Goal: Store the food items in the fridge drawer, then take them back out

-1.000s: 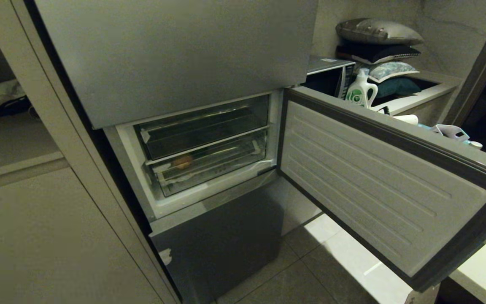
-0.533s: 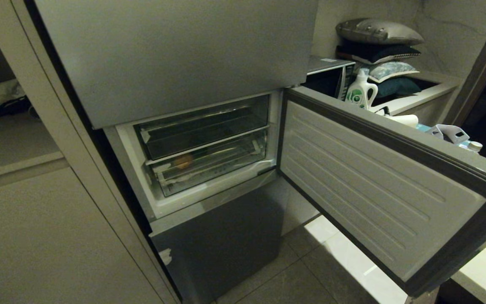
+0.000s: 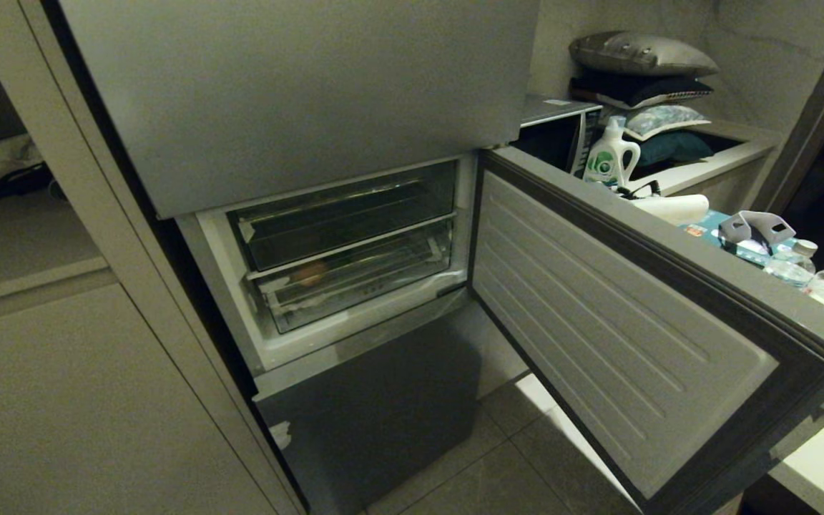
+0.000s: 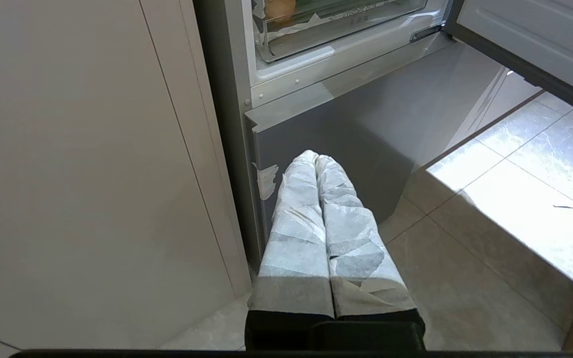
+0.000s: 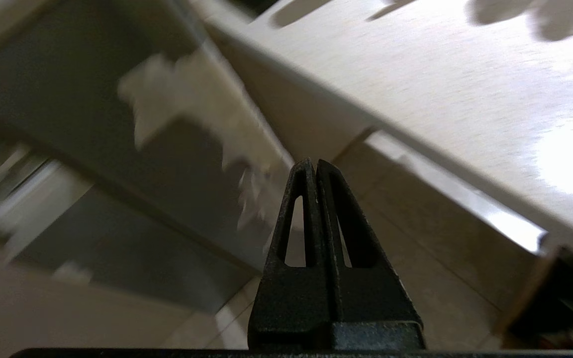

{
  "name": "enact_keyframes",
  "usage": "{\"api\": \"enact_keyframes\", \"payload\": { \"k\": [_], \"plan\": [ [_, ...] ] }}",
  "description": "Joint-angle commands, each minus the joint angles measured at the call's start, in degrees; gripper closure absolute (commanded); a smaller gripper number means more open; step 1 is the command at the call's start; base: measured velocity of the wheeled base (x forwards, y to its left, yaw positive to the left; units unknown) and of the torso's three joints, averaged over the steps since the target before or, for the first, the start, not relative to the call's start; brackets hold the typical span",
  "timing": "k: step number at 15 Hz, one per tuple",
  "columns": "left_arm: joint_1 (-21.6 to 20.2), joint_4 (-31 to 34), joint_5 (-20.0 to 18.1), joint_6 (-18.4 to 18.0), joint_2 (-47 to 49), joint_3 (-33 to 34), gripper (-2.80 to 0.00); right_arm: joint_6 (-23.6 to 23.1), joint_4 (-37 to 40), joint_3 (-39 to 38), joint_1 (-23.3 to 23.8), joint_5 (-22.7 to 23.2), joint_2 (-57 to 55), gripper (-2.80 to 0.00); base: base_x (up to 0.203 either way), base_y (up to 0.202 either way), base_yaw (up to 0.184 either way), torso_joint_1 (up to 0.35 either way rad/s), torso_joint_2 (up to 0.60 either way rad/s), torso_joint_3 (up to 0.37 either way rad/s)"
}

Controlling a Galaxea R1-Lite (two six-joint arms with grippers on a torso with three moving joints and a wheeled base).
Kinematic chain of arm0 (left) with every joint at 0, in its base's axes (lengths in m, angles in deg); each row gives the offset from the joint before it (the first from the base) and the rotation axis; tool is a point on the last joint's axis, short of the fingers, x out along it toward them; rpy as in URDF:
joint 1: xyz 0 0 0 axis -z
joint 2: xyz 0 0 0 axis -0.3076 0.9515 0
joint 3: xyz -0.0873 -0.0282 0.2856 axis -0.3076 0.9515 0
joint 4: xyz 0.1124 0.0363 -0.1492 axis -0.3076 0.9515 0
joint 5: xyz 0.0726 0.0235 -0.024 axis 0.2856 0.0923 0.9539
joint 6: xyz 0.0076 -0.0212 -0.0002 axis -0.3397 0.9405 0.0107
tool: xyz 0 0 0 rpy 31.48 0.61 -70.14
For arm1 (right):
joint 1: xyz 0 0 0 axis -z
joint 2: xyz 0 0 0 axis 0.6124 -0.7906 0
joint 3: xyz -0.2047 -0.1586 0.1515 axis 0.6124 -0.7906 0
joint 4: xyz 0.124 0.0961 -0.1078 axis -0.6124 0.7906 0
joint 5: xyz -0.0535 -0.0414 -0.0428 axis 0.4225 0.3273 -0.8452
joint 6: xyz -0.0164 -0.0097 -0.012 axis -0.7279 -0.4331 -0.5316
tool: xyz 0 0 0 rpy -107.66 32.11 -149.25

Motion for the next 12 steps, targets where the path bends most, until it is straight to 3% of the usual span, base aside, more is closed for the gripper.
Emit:
{"api": "enact_keyframes", "payload": {
  "k": [1, 7, 12],
  "plan": [
    [0.00, 0.02, 0.04, 0.01, 0.09, -0.01, 0.00, 0.08, -0.16, -2.85, -4.86, 0.19, 6.41, 0.00, 0.000, 0.000, 0.000, 0.000, 0.00, 0.000],
    [0.00, 0.02, 0.04, 0.01, 0.09, -0.01, 0.00, 0.08, 1.69, -2.00, -19.27, -1.96, 4.20, 0.00, 0.000, 0.000, 0.000, 0.000, 0.00, 0.000],
    [0.00, 0.02, 0.04, 0.01, 0.09, -0.01, 0.00, -0.27, 1.94, -1.98, -22.32, -2.40, 4.20, 0.00, 0.000, 0.000, 0.000, 0.000, 0.00, 0.000]
  ]
}}
